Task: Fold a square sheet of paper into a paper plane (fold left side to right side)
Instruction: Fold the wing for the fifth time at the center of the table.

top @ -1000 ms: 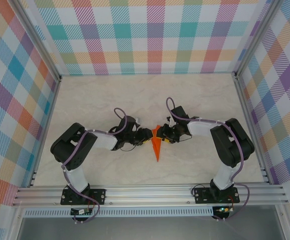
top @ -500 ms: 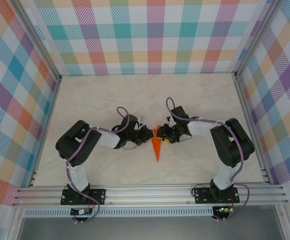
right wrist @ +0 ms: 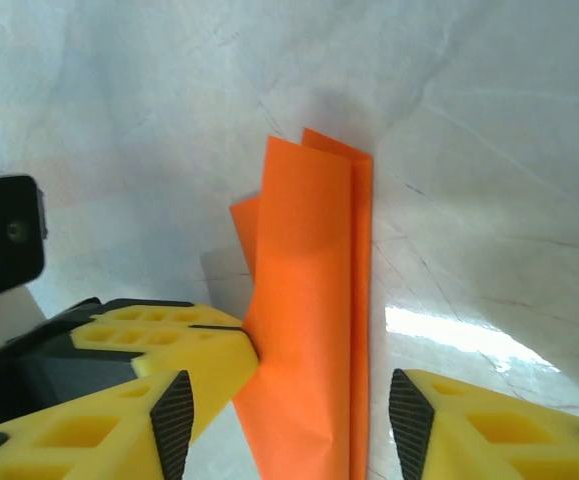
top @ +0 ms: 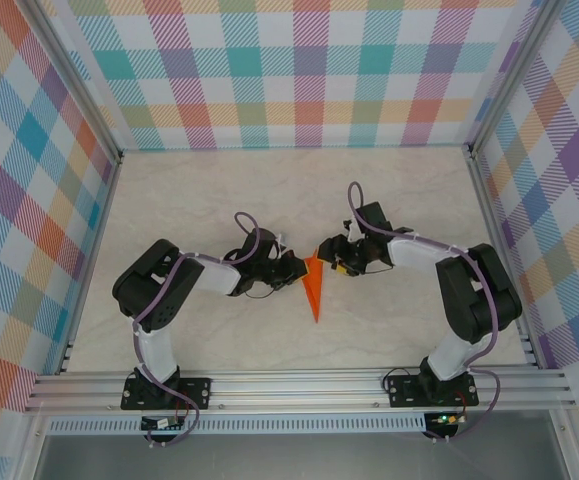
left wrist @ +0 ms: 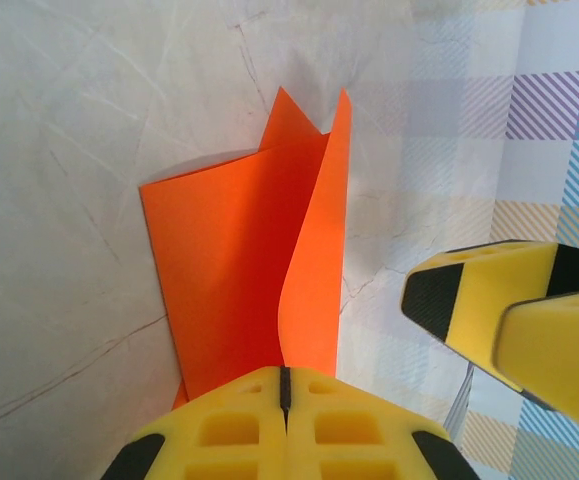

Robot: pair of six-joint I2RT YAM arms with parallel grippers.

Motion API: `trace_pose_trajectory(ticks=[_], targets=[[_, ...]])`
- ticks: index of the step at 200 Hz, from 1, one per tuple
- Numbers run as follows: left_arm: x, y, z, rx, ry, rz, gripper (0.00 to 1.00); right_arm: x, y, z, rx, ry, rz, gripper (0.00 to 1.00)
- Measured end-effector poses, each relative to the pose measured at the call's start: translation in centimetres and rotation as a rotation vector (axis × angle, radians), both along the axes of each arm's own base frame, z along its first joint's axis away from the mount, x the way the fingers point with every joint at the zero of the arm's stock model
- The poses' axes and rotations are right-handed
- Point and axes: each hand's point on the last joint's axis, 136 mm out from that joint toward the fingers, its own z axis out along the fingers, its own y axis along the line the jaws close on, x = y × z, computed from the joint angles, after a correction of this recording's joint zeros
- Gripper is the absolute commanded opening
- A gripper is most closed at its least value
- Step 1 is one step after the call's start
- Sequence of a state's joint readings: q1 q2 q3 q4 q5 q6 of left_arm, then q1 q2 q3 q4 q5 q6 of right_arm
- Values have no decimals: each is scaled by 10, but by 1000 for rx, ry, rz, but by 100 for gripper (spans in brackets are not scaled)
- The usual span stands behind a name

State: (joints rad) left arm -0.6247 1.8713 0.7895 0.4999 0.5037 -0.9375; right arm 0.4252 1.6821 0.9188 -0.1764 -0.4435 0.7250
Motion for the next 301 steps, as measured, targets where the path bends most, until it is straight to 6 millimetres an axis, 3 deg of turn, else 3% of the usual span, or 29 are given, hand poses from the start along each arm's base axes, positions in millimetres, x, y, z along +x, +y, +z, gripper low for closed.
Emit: trace_pose_trajectory(ticks=[24, 70, 229, 301], targets=[[0, 0, -1, 5, -6, -6, 0, 10, 8, 7, 31, -9, 0, 78], [0, 1, -2, 10, -5, -7, 0, 23, 18, -2, 49, 16, 3, 84], [4, 0, -1, 25, -31, -25, 0, 30, 29, -18, 21, 83, 26, 86], [7, 2, -11, 50, -24, -33, 0, 30, 30, -20, -6, 94, 29, 86]])
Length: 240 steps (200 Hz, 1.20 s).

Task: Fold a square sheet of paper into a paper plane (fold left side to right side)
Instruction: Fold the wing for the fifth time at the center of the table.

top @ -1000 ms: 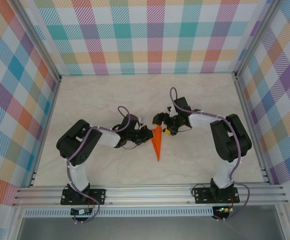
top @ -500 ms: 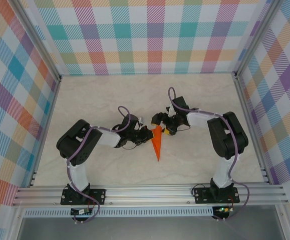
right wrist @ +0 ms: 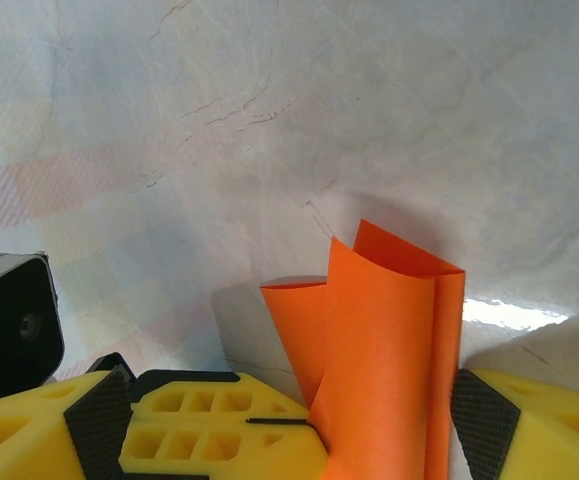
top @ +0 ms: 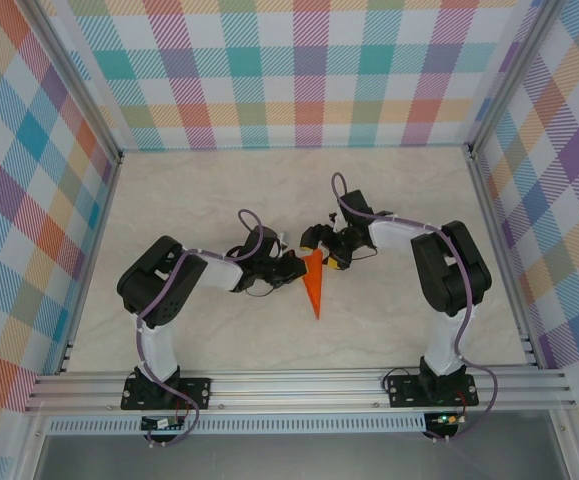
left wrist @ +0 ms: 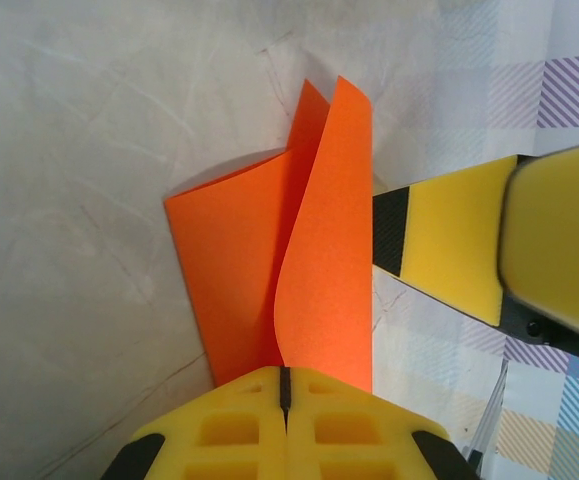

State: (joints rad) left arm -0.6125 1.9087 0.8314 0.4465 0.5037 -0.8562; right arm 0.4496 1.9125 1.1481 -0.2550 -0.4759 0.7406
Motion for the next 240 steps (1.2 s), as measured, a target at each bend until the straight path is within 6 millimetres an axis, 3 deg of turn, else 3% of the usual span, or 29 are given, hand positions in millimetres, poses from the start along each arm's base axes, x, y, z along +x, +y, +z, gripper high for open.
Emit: trace_pose_trajectory(ticks=[37, 57, 107, 134, 240], targets=[[0, 1, -3, 6, 0, -4, 0, 0, 0, 0, -1, -5, 4, 86], [1, 1, -4, 4, 2, -5, 0, 0, 0, 1, -4, -14, 13, 80], [1, 1, -4, 1, 5, -8, 0, -11, -11, 18, -24, -67, 18, 33], [1, 1, -4, 1, 5, -8, 0, -20, -13, 25, -8, -76, 25, 17], [1, 1, -4, 8, 7, -12, 0, -34, -5, -10, -19, 20, 57, 15]])
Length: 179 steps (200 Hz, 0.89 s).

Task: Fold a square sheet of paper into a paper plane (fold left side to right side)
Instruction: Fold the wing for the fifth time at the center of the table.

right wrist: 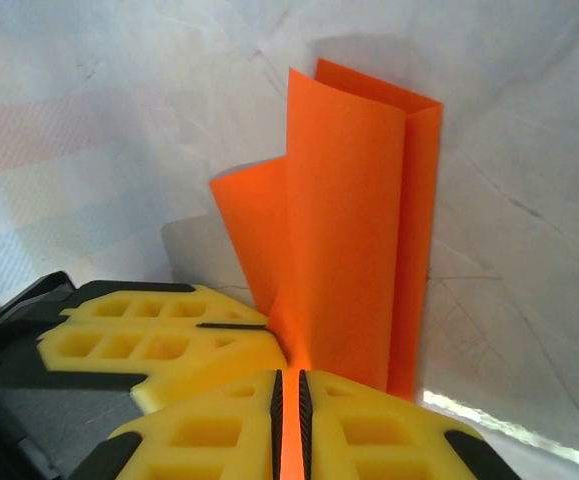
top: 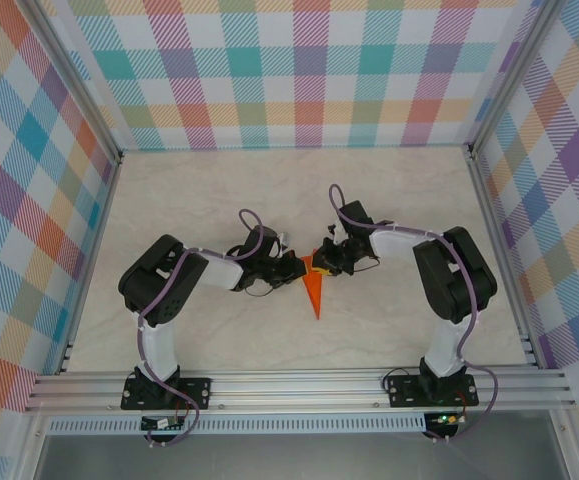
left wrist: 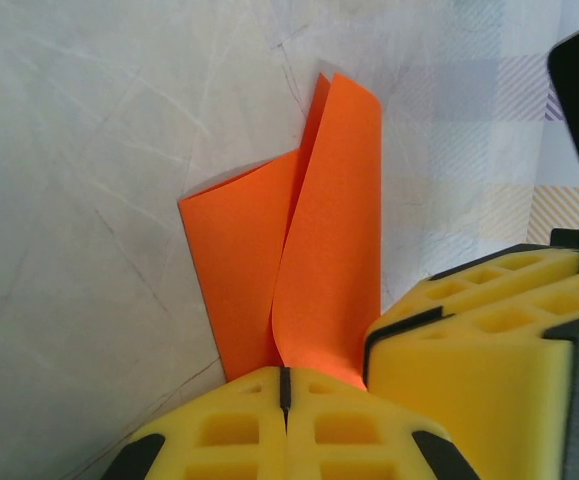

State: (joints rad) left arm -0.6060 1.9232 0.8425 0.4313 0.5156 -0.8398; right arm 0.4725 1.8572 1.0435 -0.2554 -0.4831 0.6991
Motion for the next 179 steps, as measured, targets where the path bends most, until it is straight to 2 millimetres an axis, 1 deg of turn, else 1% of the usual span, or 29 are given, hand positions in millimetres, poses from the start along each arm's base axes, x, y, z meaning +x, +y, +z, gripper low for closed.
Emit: trace_pose_trajectory(ticks=[24, 84, 115, 151, 179], targets=[[0, 0, 0, 4, 3, -1, 0, -1, -1, -5, -7, 10, 0, 15], [0, 0, 0, 7, 3, 0, 0, 0, -2, -7, -17, 8, -2, 15], [1, 1, 0, 6, 3, 1, 0, -1, -2, -14, -25, 24, -2, 15], [1, 1, 0, 6, 4, 1, 0, 0, -4, -14, -41, 32, -5, 15], [1, 1, 0, 4, 4, 1, 12, -1, -5, -15, -55, 37, -7, 14]])
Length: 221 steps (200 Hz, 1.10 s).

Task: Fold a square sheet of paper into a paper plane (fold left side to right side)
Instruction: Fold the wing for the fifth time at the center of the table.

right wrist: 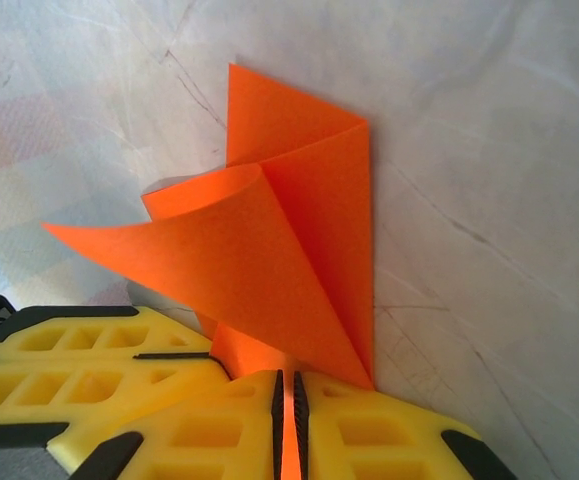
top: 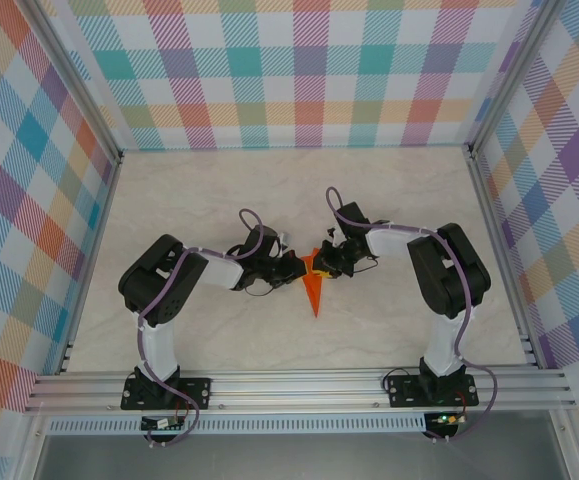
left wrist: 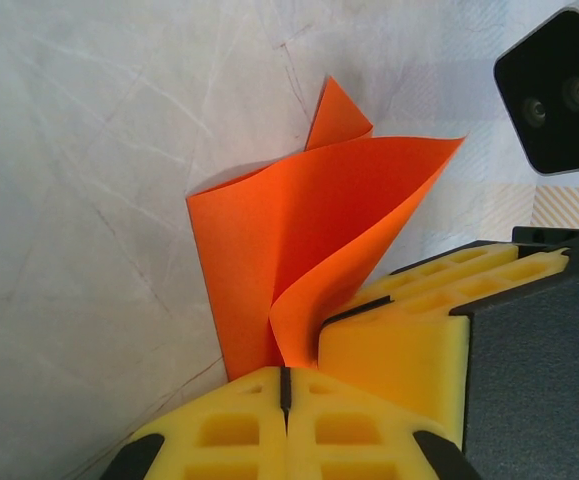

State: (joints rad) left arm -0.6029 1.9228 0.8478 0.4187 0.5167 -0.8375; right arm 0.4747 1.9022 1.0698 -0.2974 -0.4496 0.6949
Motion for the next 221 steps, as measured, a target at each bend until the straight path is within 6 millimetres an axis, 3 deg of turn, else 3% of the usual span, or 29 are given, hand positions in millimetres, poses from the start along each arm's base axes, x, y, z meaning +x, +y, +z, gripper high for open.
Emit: trace_pose_trajectory(ticks=[21, 46, 81, 101, 121, 153, 182, 221], targets=[[1, 3, 5, 1, -14, 9, 20, -1, 0, -1, -7, 1, 0, 14], [2, 21, 12, 36, -28, 49, 28, 0, -1, -1, -9, 0, -1, 14], [-8, 34, 42, 27, -73, 58, 26, 0, -1, -1, -12, 0, -1, 14], [-20, 26, 60, 1, -102, 21, 23, 0, -1, -1, -11, -1, -1, 14], [-45, 2, 69, -30, -105, -64, 20, 0, -1, -1, -11, -1, -1, 14], [-78, -27, 71, -64, -76, -158, 17, 0, -1, -1, -12, 0, -1, 14], [-80, -38, 61, -61, -56, -171, 16, 0, -1, -1, -13, -1, -1, 14], [-80, -39, 32, -21, 8, -158, 16, 0, -1, -1, -14, -1, -1, 14]])
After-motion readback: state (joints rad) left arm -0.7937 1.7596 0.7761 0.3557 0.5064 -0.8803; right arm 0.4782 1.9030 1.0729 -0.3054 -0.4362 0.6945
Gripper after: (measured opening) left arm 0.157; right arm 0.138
